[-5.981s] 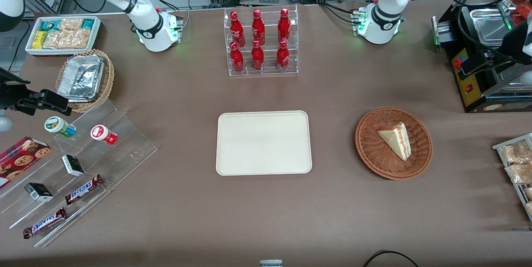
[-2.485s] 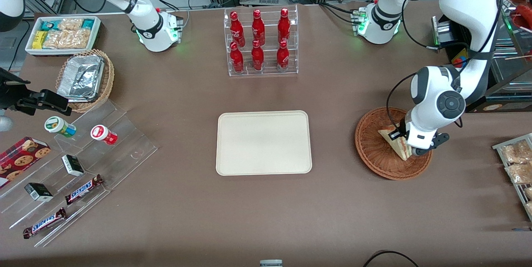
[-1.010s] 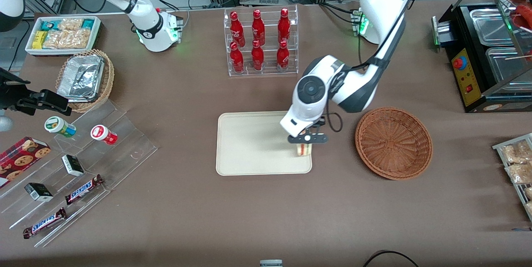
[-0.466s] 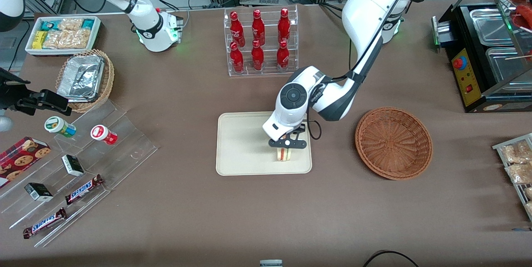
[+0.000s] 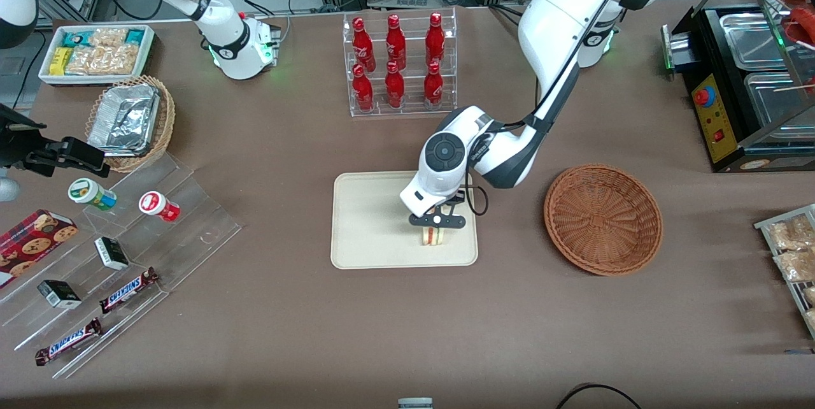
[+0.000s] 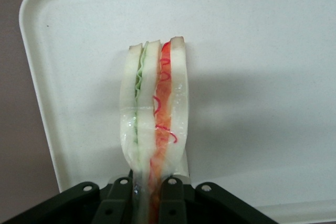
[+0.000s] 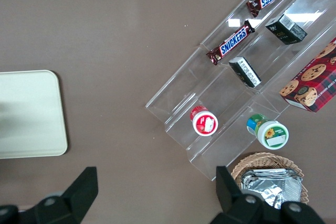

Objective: Place sandwich from basket to tray
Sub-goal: 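Lower the sandwich onto the tray center and open the left gripper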

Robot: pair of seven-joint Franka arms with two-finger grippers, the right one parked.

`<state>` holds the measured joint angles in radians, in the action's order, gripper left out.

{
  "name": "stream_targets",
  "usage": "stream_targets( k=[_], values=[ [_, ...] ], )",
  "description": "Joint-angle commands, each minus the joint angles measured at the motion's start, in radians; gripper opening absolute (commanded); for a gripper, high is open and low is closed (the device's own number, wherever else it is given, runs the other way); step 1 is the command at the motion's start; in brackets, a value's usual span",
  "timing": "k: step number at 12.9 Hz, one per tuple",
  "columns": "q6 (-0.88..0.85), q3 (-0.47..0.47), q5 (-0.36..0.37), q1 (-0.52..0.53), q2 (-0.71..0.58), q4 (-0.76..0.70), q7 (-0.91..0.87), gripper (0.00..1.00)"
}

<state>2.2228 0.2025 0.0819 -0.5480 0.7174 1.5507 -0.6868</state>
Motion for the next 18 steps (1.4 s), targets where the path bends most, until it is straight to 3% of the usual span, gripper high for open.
stream_targets(
  k=[1,11,14,15,17,18],
  values=[
    [-0.002,-0.009,-0.007,-0.015,0.02,-0.04,-0.007,1.0],
    [-0.025,-0.012,-0.01,-0.015,-0.028,-0.098,-0.017,1.0],
    [-0.145,-0.018,-0.008,0.006,-0.07,-0.129,-0.014,1.0],
    [-0.172,-0.017,-0.014,0.04,-0.085,-0.13,-0.013,1.0],
    [-0.178,-0.018,-0.111,0.085,-0.128,-0.133,-0.02,1.0],
    [-0.198,-0.032,-0.11,0.095,-0.153,-0.145,-0.01,1.0]
  ],
)
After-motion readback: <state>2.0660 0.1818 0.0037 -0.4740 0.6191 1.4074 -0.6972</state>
